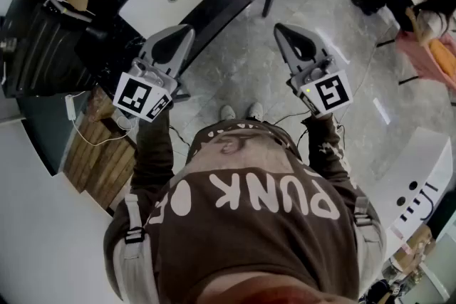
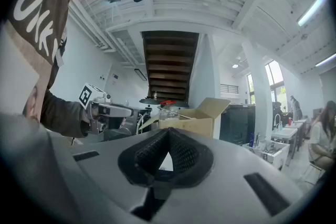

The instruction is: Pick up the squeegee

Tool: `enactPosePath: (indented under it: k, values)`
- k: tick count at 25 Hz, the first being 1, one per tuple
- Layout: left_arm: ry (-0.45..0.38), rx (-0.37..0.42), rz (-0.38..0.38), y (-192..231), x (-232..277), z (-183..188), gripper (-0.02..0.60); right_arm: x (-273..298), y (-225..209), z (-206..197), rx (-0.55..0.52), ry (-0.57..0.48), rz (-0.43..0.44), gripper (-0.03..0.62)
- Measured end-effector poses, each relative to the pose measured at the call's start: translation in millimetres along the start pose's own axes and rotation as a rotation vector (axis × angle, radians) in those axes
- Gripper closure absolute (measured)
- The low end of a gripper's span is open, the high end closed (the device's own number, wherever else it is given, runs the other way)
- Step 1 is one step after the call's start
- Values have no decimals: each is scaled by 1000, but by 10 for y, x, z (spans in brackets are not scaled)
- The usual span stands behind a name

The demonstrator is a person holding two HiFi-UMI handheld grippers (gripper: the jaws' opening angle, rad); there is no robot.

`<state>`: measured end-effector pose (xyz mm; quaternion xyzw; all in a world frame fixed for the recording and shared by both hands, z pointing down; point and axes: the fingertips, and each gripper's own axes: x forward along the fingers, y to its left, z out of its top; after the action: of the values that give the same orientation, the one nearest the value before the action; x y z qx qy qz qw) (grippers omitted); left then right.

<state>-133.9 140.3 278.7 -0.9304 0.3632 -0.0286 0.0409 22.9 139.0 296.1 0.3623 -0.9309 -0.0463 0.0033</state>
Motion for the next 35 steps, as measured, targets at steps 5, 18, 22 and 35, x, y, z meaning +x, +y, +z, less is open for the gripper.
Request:
enactPosePath:
  k: [5, 18, 22, 35]
  values:
    - [0, 0, 0, 2, 8, -14, 578, 2, -19, -21, -1, -1, -3, 588]
    - [5, 0, 5, -11, 23, -13, 578, 17, 12, -56, 38, -14, 42, 329]
    - [6, 1, 4, -17, 35, -18, 578, 58, 64, -133, 21, 16, 77, 72]
    - [10, 1, 3, -48, 96, -14, 578, 6, -1, -164, 10, 14, 47, -1]
